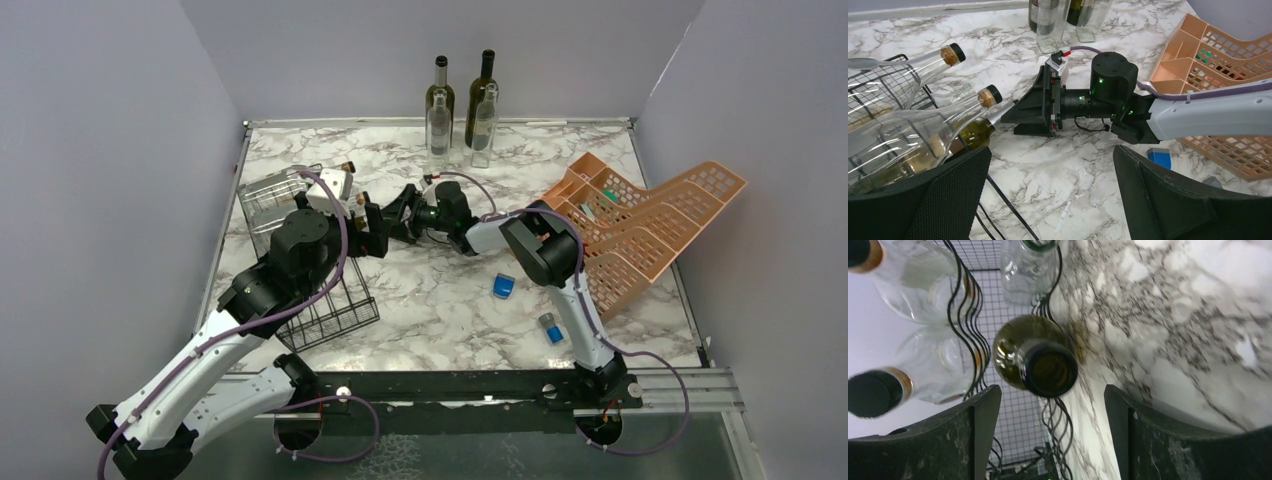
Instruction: Take the wine bottle off the wine rack
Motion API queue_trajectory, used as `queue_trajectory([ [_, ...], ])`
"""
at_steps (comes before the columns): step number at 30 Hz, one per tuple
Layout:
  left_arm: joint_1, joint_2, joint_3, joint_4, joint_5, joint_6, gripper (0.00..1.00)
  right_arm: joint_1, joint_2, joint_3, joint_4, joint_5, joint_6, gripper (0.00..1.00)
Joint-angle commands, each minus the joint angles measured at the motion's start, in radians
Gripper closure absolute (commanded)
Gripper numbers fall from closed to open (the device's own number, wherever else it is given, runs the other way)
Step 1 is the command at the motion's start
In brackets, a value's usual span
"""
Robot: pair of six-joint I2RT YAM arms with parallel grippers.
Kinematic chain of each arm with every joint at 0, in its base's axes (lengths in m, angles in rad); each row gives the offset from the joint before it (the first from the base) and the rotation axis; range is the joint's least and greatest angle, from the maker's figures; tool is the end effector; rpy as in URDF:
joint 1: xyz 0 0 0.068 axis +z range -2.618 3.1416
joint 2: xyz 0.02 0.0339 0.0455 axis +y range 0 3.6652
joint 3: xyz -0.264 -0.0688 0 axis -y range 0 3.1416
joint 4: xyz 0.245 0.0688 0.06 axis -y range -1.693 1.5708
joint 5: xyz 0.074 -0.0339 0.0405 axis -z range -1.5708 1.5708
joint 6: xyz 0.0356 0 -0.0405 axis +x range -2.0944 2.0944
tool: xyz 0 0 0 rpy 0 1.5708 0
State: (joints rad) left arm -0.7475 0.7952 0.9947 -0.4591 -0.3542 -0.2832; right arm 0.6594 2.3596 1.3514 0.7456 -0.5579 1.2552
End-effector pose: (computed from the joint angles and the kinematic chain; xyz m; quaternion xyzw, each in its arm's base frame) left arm 0.1310 -0.1046 0.3818 0.0750 0.7841 -0.1742 0.5910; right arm 0.3752 0.3147 0.0973 0.0638 0.7785 0.6041 0.1581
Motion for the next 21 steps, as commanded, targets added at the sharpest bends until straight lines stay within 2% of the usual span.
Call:
queue_trajectory([
  [1,0.004,-0.02,-0.018,0.004,-0.002,0.01,0.01,0.022,0.103,0.07,0.033,0.072,0.103,0.22],
  [10,0.003,-0.032,-0.037,0.004,-0.004,0.002,0.01,0.072,0.13,0.083,0.064,0.169,0.197,0.28],
  [21,0.003,-0.036,-0.03,0.0,0.005,0.004,0.01,0.082,0.17,0.124,0.063,0.243,0.257,0.41],
])
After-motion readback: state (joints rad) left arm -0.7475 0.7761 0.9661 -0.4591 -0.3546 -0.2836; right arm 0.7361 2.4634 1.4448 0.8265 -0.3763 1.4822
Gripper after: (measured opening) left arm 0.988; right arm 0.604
